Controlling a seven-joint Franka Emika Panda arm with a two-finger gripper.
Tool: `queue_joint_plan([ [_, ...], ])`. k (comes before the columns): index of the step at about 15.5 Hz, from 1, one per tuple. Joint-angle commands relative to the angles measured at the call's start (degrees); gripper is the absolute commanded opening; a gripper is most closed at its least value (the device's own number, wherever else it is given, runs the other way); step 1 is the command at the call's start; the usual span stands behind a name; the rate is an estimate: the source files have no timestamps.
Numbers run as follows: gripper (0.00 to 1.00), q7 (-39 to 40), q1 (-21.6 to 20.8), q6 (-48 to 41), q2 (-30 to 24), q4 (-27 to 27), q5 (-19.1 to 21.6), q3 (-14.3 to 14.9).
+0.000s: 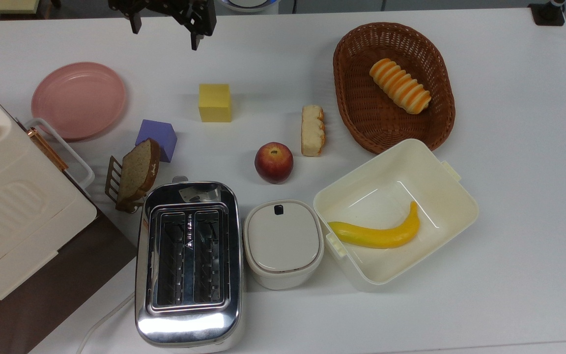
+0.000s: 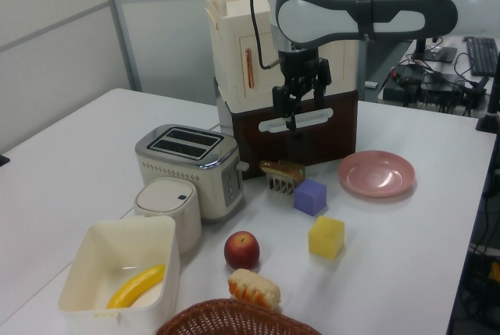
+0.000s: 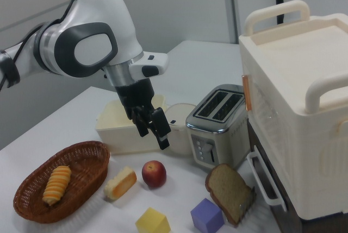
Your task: Put the purple cube on a plate
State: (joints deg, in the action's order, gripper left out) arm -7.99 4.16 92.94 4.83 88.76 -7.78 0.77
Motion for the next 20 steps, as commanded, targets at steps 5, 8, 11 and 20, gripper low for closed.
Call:
queue_joint_plan([
  [5, 1.0, 2.01, 0.15, -0.83, -0.26, -0.08, 0.31, 0.64],
  [8, 1.0, 2.1, 0.15, -0.92, -0.34, -0.17, 0.84, 0.64],
  [11, 1.0, 1.49, 0.15, -0.83, -0.35, -0.08, 0.84, 0.55],
  [20, 1.0, 2.01, 0.06, -0.92, -0.26, -0.17, 0.93, 0.46],
])
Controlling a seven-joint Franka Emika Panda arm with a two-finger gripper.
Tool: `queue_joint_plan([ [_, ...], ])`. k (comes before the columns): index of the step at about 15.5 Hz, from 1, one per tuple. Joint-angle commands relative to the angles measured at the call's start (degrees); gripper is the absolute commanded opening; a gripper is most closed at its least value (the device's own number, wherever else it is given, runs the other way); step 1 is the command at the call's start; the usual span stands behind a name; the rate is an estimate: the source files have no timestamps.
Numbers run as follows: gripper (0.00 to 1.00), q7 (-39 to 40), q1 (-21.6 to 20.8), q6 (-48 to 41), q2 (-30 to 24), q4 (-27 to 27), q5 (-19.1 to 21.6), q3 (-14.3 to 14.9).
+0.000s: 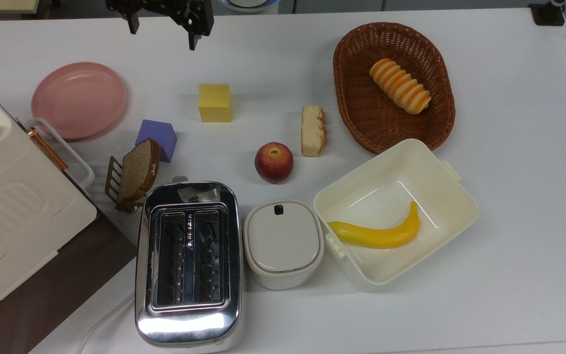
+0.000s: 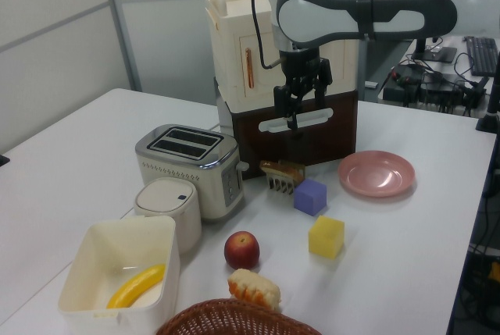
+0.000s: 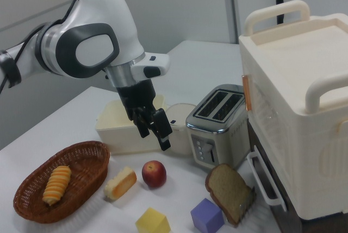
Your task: Put the purple cube on a plate
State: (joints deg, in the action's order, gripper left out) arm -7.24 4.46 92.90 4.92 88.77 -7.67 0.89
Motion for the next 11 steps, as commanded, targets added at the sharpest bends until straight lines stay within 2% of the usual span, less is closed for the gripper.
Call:
queue_joint_plan([
  [1, 1.0, 1.26, -0.24, -0.87, -0.35, -0.09, 0.73, 0.34],
  [11, 1.0, 1.88, -0.24, -0.61, -0.18, -0.08, 0.73, 0.34],
])
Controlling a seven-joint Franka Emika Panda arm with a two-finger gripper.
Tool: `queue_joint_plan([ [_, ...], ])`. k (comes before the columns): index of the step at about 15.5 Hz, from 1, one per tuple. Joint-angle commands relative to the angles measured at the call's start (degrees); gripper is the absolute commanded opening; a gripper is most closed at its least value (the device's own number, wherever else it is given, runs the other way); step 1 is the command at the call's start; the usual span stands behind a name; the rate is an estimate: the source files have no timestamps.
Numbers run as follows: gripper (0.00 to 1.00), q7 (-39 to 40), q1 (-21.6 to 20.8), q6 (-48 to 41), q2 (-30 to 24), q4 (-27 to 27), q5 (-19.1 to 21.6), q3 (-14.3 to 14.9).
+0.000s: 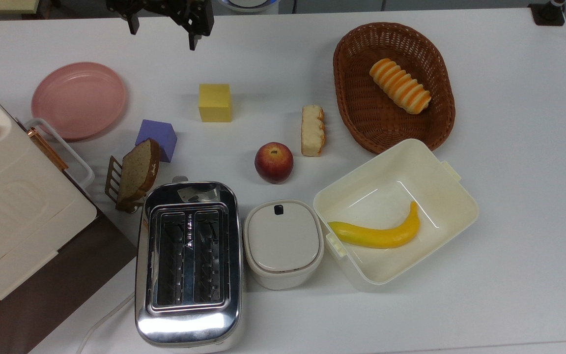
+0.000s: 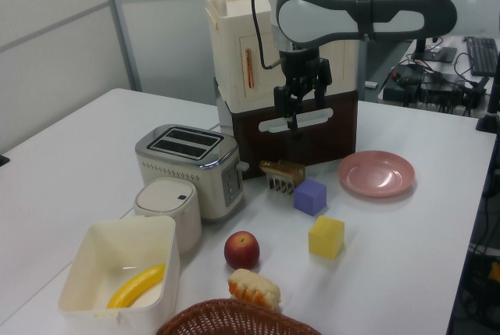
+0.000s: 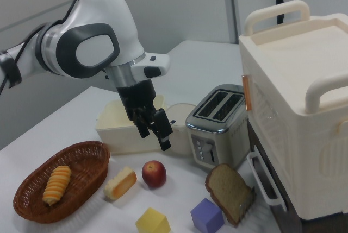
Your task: Put the purple cube on a plate
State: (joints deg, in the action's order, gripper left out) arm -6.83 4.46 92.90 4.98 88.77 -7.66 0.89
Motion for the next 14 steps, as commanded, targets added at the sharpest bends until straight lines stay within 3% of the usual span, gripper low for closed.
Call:
queue_joint_plan([
  [1, 1.0, 1.47, -0.33, -0.52, -0.23, -0.09, 0.63, 0.34],
  [14, 1.0, 0.5, -1.56, -3.07, 0.2, 1.58, 0.81, -0.54],
])
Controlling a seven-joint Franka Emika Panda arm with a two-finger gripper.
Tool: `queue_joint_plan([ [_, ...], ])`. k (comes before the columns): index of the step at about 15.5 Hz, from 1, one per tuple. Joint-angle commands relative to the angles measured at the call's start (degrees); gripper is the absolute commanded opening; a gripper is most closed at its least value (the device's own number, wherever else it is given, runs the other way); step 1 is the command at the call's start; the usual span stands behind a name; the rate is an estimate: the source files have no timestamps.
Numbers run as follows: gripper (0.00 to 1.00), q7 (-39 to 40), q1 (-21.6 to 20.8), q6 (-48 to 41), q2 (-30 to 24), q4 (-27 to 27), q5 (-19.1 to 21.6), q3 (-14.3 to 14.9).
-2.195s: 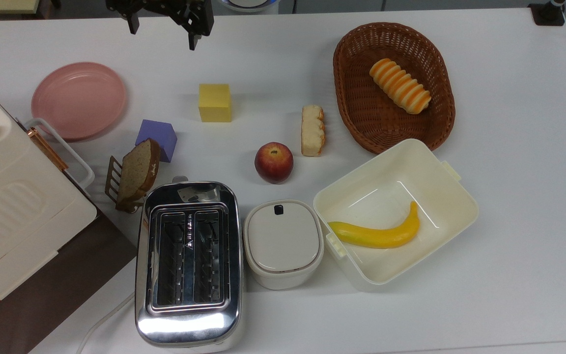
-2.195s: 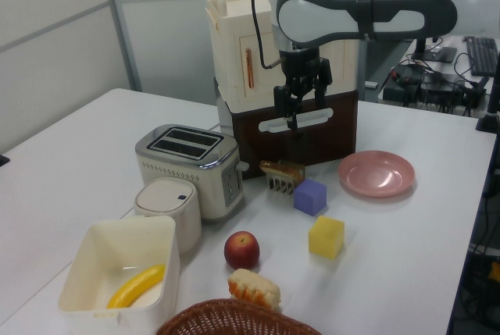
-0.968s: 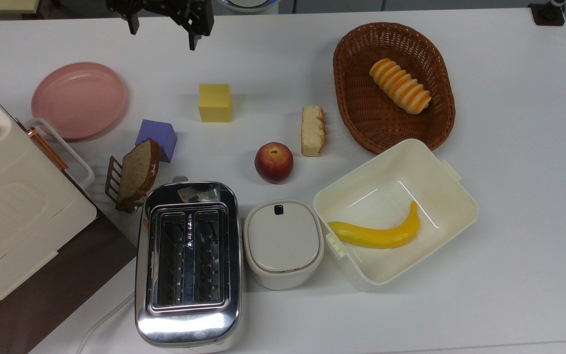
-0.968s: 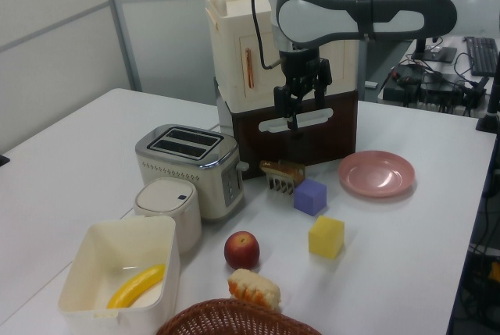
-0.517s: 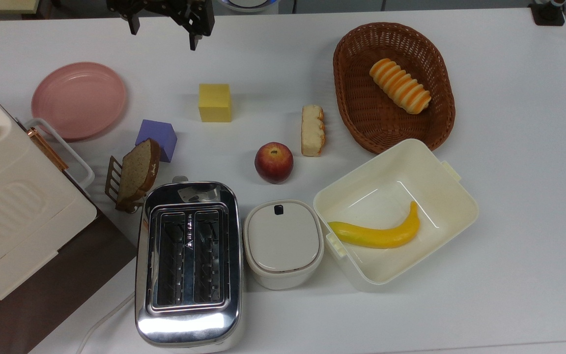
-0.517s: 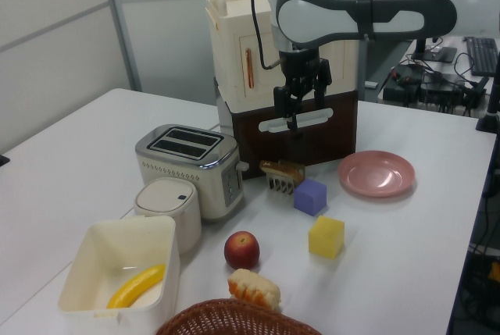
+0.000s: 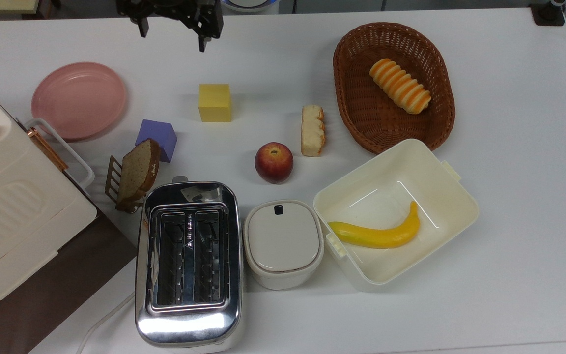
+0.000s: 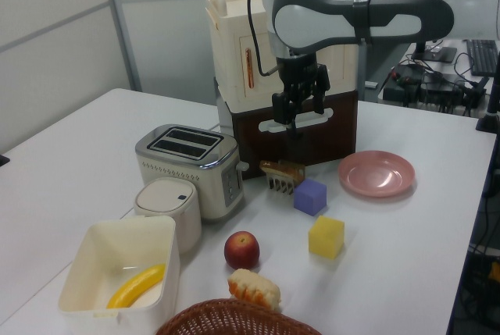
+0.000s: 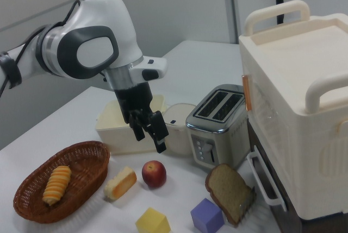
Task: Put the purple cube on a plate
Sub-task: 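Move the open gripper toward the purple cube beside the toast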
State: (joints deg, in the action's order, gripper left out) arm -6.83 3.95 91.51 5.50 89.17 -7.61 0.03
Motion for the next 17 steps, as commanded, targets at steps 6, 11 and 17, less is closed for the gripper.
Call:
queue_joint_plan([
  [6, 1.0, -1.16, -0.96, -1.25, 2.58, 0.84, 1.01, 0.49],
  [11, 1.0, -6.71, -0.52, 18.29, 1.89, 12.65, -0.48, 0.4],
  [17, 1.0, -5.92, 2.72, 33.97, 0.74, 26.48, -10.75, 1.89],
])
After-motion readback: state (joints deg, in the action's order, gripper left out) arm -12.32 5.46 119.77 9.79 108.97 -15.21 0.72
